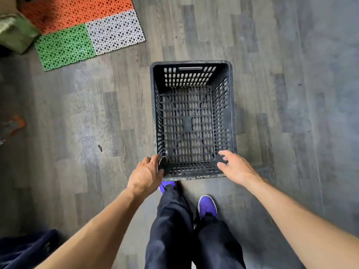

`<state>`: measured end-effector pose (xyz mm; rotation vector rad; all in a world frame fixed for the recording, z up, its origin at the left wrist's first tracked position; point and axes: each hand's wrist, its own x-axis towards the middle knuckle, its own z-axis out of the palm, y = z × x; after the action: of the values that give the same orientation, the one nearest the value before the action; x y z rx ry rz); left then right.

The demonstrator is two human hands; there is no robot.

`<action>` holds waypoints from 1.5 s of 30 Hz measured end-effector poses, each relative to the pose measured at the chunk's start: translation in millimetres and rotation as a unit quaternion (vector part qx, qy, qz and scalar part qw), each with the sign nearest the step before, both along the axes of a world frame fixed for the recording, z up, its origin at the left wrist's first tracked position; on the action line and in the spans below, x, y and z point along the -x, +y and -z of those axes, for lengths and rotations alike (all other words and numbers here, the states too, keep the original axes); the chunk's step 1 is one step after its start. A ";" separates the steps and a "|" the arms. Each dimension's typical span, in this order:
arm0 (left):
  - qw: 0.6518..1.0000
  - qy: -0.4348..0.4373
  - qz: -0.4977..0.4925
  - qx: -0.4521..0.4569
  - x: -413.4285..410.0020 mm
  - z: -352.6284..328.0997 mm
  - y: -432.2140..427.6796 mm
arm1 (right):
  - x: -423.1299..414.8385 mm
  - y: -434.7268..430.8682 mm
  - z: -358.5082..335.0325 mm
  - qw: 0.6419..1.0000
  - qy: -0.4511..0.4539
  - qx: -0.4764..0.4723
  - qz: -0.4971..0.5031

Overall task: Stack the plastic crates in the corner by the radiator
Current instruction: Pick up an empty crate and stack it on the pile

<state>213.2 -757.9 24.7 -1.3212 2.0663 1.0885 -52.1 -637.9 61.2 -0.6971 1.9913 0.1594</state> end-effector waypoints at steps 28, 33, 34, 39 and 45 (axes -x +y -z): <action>0.962 0.057 -0.266 0.009 80.9 135.8 -107.8 | 87.4 -75.5 125.0 0.985 0.142 0.022 0.090; 0.929 0.022 -0.368 0.018 93.9 123.5 -120.6 | 105.1 -85.3 127.6 0.970 0.062 0.026 0.233; 0.926 0.010 -0.377 0.016 92.6 120.1 -121.6 | 109.2 -84.7 125.4 0.968 0.048 0.032 0.244; 0.914 0.012 -0.406 0.002 75.4 89.2 -109.5 | 110.2 -71.9 99.3 0.978 0.036 0.054 0.196; 0.899 0.013 -0.435 0.047 45.9 19.9 -92.3 | 96.9 -71.9 39.4 0.979 0.034 0.136 0.148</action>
<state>167.3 -850.2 4.8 -2.3968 1.5303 1.3347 -149.0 -709.8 21.9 -0.5612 2.1791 -0.2748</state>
